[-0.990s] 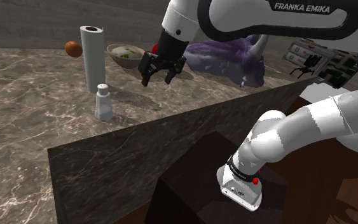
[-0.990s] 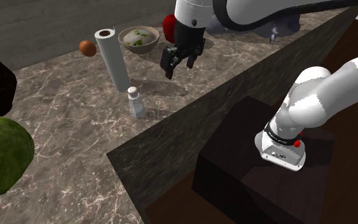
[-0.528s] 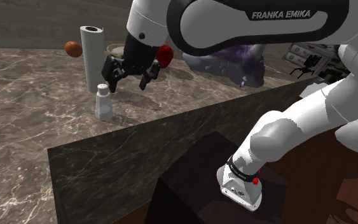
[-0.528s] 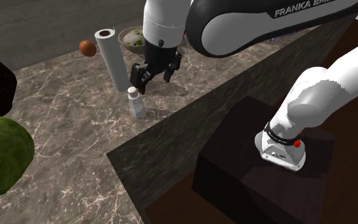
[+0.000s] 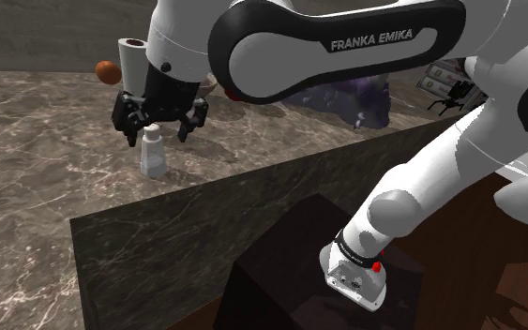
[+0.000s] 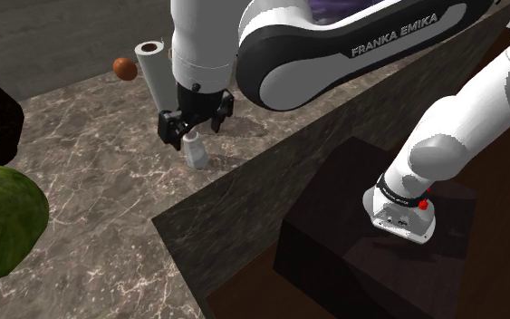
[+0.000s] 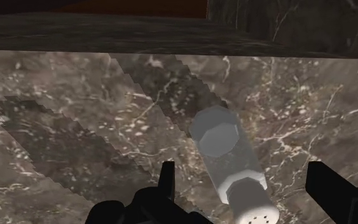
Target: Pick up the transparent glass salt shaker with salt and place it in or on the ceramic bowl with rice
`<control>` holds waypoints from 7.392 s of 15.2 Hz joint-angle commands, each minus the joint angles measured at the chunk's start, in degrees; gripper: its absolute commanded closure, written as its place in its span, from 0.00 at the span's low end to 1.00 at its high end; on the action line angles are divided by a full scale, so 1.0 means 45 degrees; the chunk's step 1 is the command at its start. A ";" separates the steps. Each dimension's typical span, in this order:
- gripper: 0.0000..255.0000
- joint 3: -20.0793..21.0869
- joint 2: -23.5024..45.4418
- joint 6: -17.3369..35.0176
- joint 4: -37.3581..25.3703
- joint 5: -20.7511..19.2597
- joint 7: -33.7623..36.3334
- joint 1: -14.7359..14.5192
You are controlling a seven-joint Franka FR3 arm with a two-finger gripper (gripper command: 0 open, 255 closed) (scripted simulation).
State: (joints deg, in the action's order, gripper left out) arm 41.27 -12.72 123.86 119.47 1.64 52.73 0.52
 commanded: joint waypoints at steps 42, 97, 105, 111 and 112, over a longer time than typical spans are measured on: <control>1.00 -0.0174 0.0143 -0.2990 -0.3123 -0.0091 -0.0213 0.0149; 1.00 -0.3248 0.6660 -0.4246 -1.0194 -0.1850 -0.6587 0.3152; 1.00 -0.3256 0.6487 -0.3635 -0.9421 -0.1766 -0.6615 0.3261; 0.00 -0.3256 0.6488 -0.3635 -0.9421 -0.1766 -0.6615 0.3260; 0.00 -0.3256 0.6488 -0.3635 -0.9422 -0.1766 -0.6615 0.3260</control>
State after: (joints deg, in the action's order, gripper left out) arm 26.61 16.48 107.50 77.07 -6.31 22.97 15.19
